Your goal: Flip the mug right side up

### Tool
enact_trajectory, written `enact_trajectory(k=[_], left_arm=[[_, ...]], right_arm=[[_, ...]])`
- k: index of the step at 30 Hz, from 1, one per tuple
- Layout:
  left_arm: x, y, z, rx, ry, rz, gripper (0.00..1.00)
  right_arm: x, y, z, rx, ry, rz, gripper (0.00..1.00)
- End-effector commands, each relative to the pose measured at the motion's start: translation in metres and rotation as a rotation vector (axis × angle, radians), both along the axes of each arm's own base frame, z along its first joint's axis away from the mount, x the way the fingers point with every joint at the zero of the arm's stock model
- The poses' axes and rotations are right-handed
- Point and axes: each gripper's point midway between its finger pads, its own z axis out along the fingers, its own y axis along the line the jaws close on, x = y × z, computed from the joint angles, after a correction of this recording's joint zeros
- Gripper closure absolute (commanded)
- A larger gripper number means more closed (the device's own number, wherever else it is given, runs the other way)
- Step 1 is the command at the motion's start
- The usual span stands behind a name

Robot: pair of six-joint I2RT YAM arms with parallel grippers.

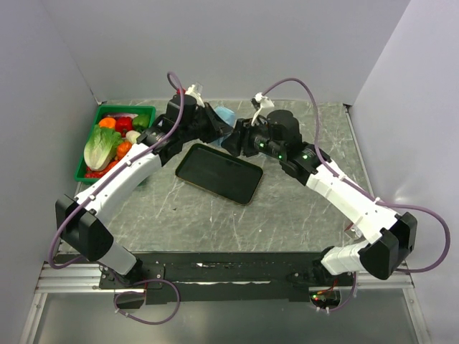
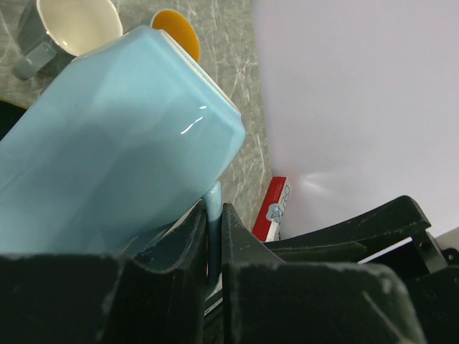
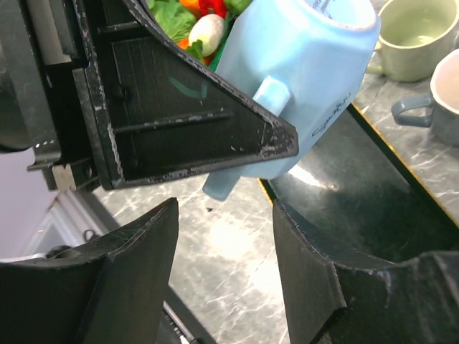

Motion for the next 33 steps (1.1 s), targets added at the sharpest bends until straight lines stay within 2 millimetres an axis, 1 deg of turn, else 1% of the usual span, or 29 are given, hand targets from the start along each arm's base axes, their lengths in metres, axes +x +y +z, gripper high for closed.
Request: enact_trajectory(k=[1, 3, 5, 6, 7, 8, 13, 16, 17, 18, 19, 21, 23, 28, 30, 33], left_arm=[[0.005, 0.002, 0.058, -0.112, -0.105, 0.044, 0.99], [0.005, 0.004, 0.056, -0.126, -0.083, 0.064, 0.99], [0.003, 0.006, 0.051, -0.133, -0.069, 0.076, 0.99], [0.003, 0.006, 0.052, -0.146, -0.065, 0.083, 0.99], [0.001, 0.007, 0.051, -0.148, -0.063, 0.087, 0.99], [0.001, 0.008, 0.051, -0.152, -0.059, 0.090, 0.99], [-0.004, 0.011, 0.051, -0.170, -0.049, 0.101, 0.99], [-0.006, 0.012, 0.053, -0.185, -0.044, 0.106, 0.99], [-0.006, 0.012, 0.052, -0.187, -0.041, 0.109, 0.99], [-0.007, 0.011, 0.053, -0.191, -0.039, 0.104, 0.99], [-0.007, 0.011, 0.054, -0.194, -0.042, 0.102, 0.99], [-0.007, 0.010, 0.055, -0.199, -0.041, 0.098, 0.99], [-0.007, 0.010, 0.057, -0.206, -0.047, 0.098, 0.99], [-0.009, 0.009, 0.062, -0.231, -0.054, 0.093, 0.99], [-0.010, 0.009, 0.065, -0.239, -0.057, 0.090, 0.99], [-0.012, 0.008, 0.065, -0.246, -0.052, 0.083, 0.99]], right_arm=[[0.014, 0.009, 0.016, -0.019, -0.090, -0.056, 0.38], [0.013, 0.019, 0.017, -0.015, -0.106, -0.047, 0.38], [0.019, 0.020, 0.019, -0.032, -0.114, -0.078, 0.38], [0.020, 0.025, 0.013, -0.044, -0.100, -0.077, 0.39], [0.021, 0.025, 0.013, -0.042, -0.089, -0.087, 0.39], [0.026, 0.021, 0.012, -0.048, -0.089, -0.127, 0.40], [0.036, 0.014, 0.009, -0.017, -0.089, -0.221, 0.44], [0.039, 0.014, 0.010, -0.011, -0.098, -0.237, 0.50], [0.040, 0.014, 0.009, -0.015, -0.090, -0.239, 0.56], [0.041, 0.016, 0.007, -0.018, -0.082, -0.232, 0.60], [0.039, 0.020, 0.008, -0.008, -0.077, -0.218, 0.65], [0.038, 0.023, 0.006, -0.004, -0.066, -0.205, 0.67], [0.037, 0.026, 0.005, 0.003, -0.055, -0.190, 0.67], [0.035, 0.034, 0.002, 0.027, -0.034, -0.159, 0.49], [0.034, 0.036, -0.001, 0.037, -0.025, -0.162, 0.49], [0.036, 0.033, -0.006, 0.043, -0.024, -0.179, 0.55]])
